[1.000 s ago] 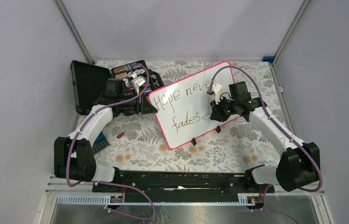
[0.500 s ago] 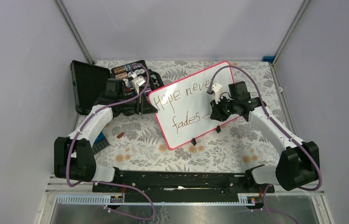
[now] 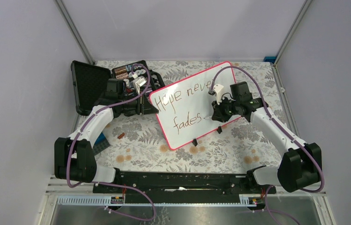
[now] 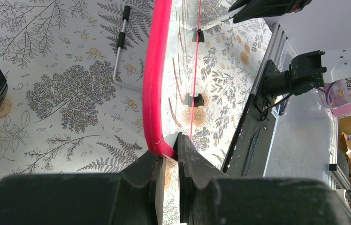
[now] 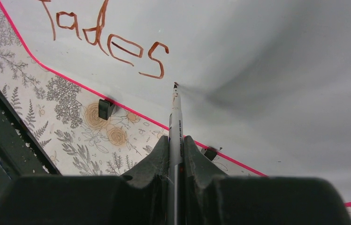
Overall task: Write a sentence on the whiteboard
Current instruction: Write a sentence on the whiteboard, then pick up the pen cap from the center of the board.
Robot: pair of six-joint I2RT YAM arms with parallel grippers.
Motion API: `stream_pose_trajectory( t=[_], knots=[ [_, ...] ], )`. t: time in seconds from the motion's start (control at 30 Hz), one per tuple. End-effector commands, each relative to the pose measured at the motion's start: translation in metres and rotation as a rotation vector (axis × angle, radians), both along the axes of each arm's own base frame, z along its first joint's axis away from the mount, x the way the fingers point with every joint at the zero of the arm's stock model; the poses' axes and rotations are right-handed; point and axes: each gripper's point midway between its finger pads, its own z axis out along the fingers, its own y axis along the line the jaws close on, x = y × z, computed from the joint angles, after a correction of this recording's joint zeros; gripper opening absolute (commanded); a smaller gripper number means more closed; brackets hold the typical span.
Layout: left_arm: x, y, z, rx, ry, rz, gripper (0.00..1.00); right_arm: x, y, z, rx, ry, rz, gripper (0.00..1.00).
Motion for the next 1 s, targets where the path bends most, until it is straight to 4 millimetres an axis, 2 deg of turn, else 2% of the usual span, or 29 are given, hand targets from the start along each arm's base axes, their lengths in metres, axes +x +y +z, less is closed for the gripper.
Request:
stream_pose_trajectory(
  t=[0.0,0.07,0.17,0.23,0.4,0.53,0.67,0.77,0.87,0.97],
  knots=[
    [0.006,-0.004,0.001,0.050,-0.106,-0.033,0.01,-0.005,0.008,0.034,0.069,-0.052,0.059,0.00],
    [0.005,-0.004,0.003,0.054,-0.109,-0.035,0.09,-0.016,0.015,0.044,0.112,-0.032,0.105,0.00],
    [0.005,-0.003,0.009,0.062,-0.128,-0.035,0.32,-0.025,0.022,0.060,0.166,-0.028,0.143,0.00],
    [0.006,-0.001,0.015,0.069,-0.151,-0.023,0.42,-0.030,0.026,0.069,0.195,-0.022,0.159,0.00],
    [0.004,0.003,0.032,0.083,-0.180,-0.011,0.53,-0.031,0.031,0.086,0.237,-0.018,0.162,0.00],
    [0.002,0.014,0.047,0.084,-0.222,0.024,0.66,-0.032,0.036,0.092,0.274,0.000,0.159,0.00],
    [-0.001,0.041,0.071,0.108,-0.275,0.081,0.72,-0.034,0.040,0.098,0.305,0.002,0.163,0.00],
    [-0.008,0.071,0.077,0.172,-0.284,0.117,0.72,-0.037,0.041,0.100,0.319,0.010,0.171,0.00],
    [-0.021,0.098,0.065,0.273,-0.276,0.140,0.72,-0.039,0.043,0.098,0.331,0.029,0.176,0.00],
    [-0.038,0.123,0.043,0.354,-0.238,0.153,0.70,-0.038,0.044,0.095,0.334,0.043,0.168,0.00]
  ],
)
